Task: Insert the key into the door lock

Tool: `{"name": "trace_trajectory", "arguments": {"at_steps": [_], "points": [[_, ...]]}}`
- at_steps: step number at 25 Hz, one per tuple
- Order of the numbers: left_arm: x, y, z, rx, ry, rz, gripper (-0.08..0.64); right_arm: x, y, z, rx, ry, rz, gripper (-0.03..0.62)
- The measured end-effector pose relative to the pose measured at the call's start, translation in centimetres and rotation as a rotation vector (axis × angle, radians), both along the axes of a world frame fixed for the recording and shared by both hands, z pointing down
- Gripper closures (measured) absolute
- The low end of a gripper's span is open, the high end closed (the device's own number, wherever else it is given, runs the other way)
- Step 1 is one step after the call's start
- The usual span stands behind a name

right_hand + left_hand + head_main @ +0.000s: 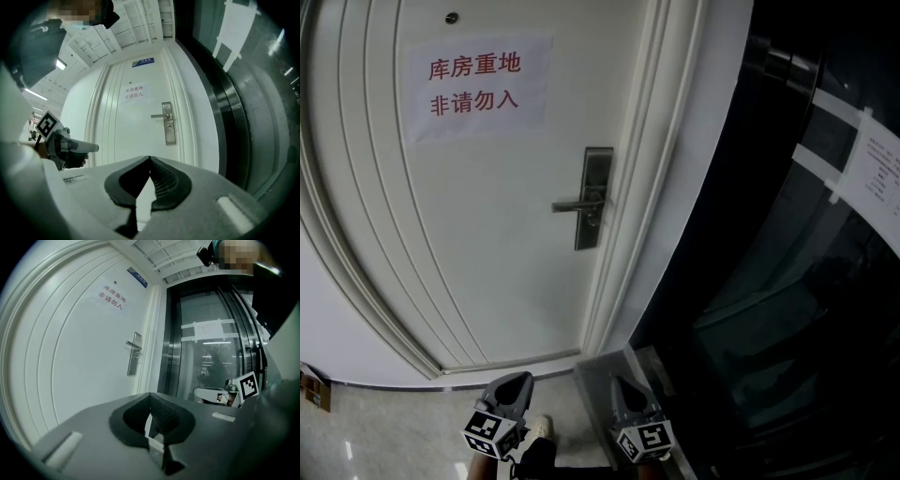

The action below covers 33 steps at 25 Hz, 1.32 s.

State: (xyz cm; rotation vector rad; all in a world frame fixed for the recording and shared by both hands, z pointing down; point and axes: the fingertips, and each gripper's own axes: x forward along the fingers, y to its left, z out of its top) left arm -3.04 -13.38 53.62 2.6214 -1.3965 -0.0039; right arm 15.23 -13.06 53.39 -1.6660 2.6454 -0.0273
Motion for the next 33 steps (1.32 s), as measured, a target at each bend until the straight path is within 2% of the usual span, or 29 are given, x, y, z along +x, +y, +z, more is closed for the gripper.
{"name": "trace_trajectory", "arguments": {"at_steps": [33], "points": [[0.06, -0.14, -0.41, 0.003, -0.01, -0.011, 0.557, -0.63, -0.05, 0.03, 0.004, 0.001, -0.035, 0.591]]}}
